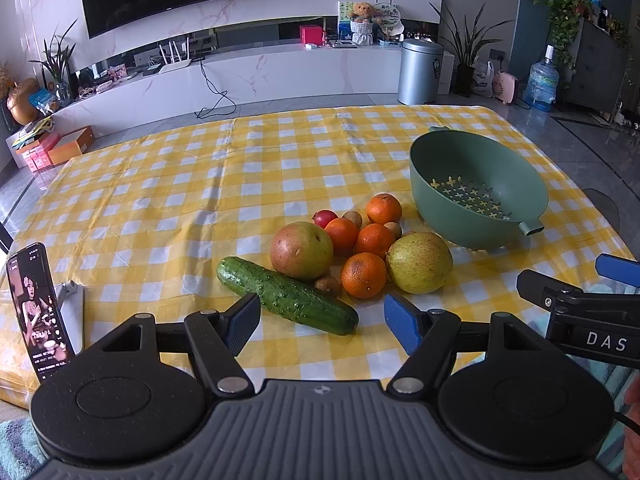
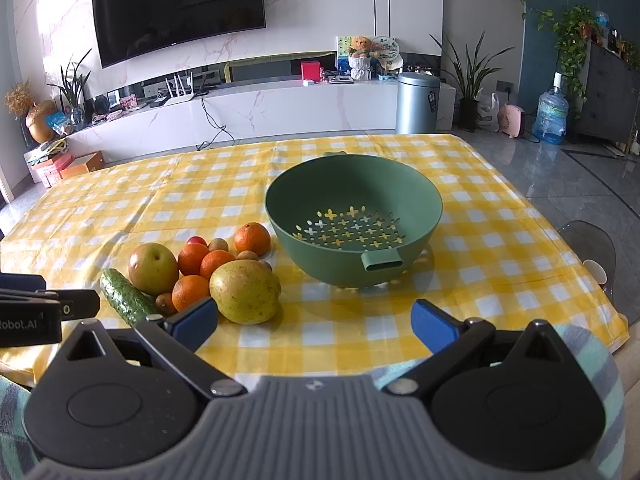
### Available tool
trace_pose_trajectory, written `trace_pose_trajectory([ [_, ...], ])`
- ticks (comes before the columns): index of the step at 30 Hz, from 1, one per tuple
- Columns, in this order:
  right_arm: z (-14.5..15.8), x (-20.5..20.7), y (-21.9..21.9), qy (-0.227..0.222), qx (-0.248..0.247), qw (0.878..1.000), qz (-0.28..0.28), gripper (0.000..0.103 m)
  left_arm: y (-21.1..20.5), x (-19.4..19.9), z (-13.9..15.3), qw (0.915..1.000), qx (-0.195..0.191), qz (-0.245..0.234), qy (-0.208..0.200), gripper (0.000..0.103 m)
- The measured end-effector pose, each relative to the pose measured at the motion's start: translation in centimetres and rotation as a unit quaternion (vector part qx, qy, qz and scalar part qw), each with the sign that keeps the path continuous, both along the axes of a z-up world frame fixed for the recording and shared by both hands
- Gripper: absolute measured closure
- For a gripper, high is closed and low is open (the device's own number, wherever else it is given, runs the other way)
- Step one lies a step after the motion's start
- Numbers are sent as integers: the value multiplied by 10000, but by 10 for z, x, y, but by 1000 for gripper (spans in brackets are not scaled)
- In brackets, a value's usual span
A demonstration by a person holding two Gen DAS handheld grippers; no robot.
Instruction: Organize fruits
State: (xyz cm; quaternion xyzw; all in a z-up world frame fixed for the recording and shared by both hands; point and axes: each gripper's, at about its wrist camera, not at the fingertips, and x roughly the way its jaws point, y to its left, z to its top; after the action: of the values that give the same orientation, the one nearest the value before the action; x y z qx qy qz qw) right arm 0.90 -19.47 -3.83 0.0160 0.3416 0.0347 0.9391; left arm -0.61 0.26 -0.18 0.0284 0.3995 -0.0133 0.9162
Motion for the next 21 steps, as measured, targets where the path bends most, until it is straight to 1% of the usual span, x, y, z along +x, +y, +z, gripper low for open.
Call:
trace_pose_trajectory([
  [21, -1, 2, 2, 63, -36, 10000, 26, 4, 2, -1, 0, 10000, -27, 2, 8, 19],
])
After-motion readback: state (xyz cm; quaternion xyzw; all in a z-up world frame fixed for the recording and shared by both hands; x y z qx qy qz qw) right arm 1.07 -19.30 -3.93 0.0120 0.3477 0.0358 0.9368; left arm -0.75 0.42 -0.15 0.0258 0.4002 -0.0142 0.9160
